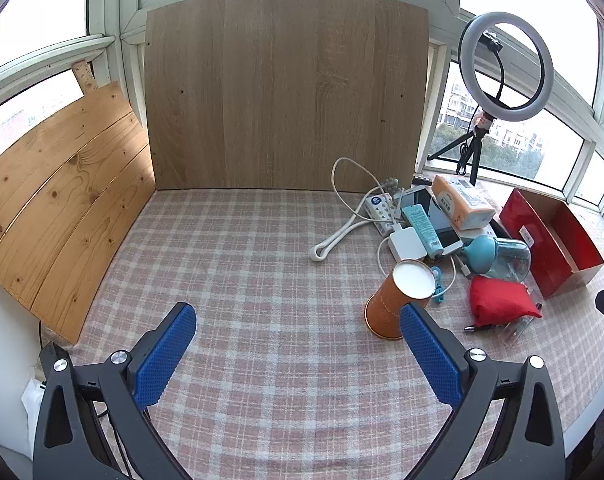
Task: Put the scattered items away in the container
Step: 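Move both tools toward the orange tin cup on the table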
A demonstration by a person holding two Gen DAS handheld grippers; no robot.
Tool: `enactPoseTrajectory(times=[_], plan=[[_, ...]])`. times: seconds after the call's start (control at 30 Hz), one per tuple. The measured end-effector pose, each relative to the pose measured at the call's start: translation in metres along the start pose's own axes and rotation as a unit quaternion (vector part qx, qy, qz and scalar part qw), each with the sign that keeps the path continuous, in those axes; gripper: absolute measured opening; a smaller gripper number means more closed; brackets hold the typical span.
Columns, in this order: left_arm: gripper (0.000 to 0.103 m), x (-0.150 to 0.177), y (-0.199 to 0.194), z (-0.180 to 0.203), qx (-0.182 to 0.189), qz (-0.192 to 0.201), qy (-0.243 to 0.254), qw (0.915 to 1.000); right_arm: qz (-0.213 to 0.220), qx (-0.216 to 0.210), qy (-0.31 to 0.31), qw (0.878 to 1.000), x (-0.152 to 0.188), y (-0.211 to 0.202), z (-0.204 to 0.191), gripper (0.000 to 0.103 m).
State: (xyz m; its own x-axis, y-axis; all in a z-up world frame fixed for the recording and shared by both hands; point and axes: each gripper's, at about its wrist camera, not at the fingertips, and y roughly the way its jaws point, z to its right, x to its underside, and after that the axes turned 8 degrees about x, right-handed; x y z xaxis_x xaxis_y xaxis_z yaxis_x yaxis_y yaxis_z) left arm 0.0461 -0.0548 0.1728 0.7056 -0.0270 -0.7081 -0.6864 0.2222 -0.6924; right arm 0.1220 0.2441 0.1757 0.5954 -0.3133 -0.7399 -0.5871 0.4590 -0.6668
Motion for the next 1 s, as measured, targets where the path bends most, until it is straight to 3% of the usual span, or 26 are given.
enactPoseTrajectory(times=[0.1,0.2,0.47,0.63,0.83,1.0], plan=[[0.102,-0.004,-0.010,0.003,0.001,0.009,-0.003,1.0000,0.005,-0.010,-0.007,1.000,-0.009,-0.003,0.005,0.084],[0.102,-0.010,-0.013,0.007,-0.001,0.012,-0.008,0.9999,0.007,-0.021,-0.014,1.000,-0.021,-0.002,0.010,0.073],[0.102,-0.037,-0.004,0.020,-0.005,0.024,-0.011,0.9996,0.016,-0.051,-0.016,0.998,-0.057,0.017,0.023,0.073],[0.102,-0.044,0.018,0.030,-0.007,0.008,-0.007,0.9999,0.007,-0.061,-0.017,0.998,-0.071,0.046,0.023,0.073],[0.102,-0.042,0.034,0.027,-0.016,-0.007,-0.019,0.9997,0.017,-0.056,-0.001,0.998,-0.086,0.061,0.036,0.073],[0.102,-0.030,0.046,0.028,-0.010,-0.032,-0.022,0.9992,-0.002,-0.046,0.017,0.999,-0.078,0.072,0.059,0.073]])
